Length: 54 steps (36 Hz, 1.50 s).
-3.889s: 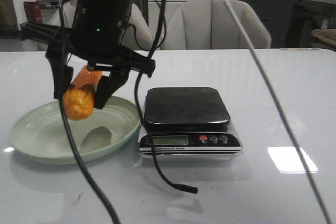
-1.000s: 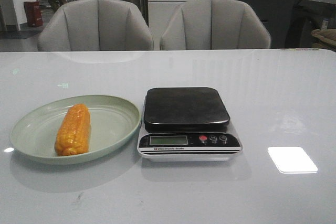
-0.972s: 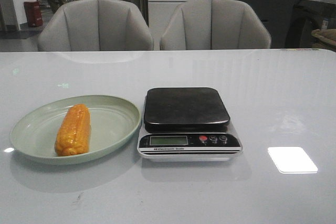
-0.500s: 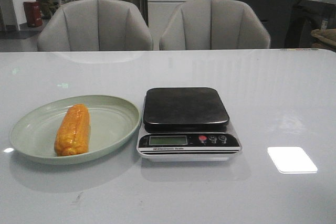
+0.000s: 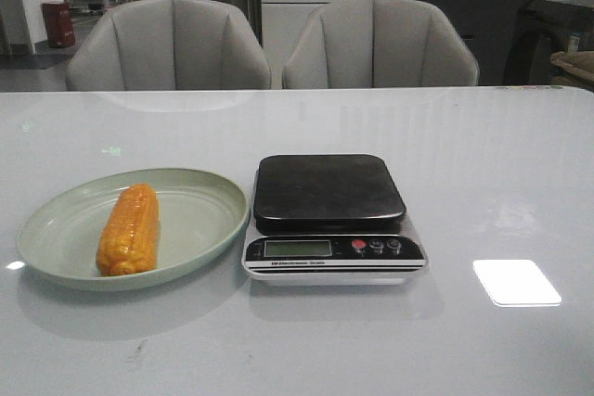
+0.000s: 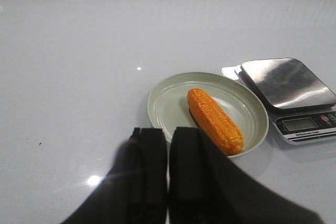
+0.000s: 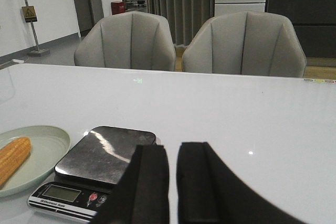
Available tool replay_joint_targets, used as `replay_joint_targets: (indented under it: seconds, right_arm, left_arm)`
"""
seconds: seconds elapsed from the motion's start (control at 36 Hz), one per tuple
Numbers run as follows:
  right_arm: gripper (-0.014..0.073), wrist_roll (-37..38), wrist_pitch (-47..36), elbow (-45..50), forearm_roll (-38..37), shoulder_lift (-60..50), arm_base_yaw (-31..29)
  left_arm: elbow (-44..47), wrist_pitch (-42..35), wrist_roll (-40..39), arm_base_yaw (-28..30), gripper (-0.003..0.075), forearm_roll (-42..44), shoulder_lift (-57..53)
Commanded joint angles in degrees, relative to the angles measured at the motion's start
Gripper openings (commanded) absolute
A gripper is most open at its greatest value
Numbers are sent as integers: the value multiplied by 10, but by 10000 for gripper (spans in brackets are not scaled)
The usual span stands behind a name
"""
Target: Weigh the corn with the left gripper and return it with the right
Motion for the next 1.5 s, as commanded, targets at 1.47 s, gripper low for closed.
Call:
replay_joint_targets:
  seconds: [1.47]
  right_arm:
    - [213, -7, -39, -15, -7, 5, -1]
  left_arm:
    - [242, -353, -2, 258, 122, 22, -92]
